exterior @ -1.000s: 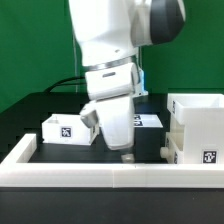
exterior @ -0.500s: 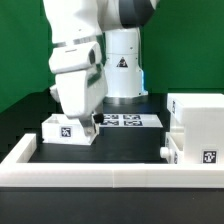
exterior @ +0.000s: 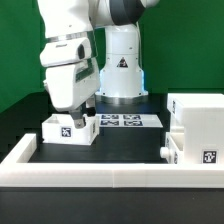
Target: Assemble drawer
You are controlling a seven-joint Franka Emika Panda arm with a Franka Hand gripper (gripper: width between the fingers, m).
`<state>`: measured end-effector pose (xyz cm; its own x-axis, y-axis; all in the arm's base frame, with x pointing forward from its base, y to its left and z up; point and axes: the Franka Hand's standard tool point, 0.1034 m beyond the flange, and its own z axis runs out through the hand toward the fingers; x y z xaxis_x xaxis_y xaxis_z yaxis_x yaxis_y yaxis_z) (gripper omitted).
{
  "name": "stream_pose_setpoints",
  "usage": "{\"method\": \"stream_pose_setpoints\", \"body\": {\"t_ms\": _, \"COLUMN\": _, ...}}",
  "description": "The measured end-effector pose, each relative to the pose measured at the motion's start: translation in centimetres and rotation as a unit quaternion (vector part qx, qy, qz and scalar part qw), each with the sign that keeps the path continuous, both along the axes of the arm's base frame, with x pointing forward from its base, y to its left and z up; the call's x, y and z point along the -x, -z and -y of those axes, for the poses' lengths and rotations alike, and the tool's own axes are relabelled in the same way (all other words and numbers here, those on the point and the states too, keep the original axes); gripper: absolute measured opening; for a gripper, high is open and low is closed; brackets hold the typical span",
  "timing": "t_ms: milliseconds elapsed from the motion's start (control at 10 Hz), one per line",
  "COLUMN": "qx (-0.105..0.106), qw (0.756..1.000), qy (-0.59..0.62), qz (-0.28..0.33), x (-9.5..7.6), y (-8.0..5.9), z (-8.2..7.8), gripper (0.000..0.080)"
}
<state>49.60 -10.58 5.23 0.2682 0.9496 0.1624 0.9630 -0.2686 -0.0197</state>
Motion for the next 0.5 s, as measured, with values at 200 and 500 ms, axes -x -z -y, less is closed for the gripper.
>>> {"method": "stream_pose_setpoints", "body": {"t_ms": 200, "qx": -0.002, "qw": 0.998, "qy": 0.059, "qz": -0.010, "x": 0.03, "y": 0.05, "z": -0.03, "gripper": 0.0649}}
{"method": "stream_pose_setpoints", "body": {"t_ms": 500, "qx": -0.001, "qw": 0.982, "qy": 0.187, "qz": 0.000, "x": 0.36, "y": -0.06, "z": 0.68, "gripper": 0.0649}}
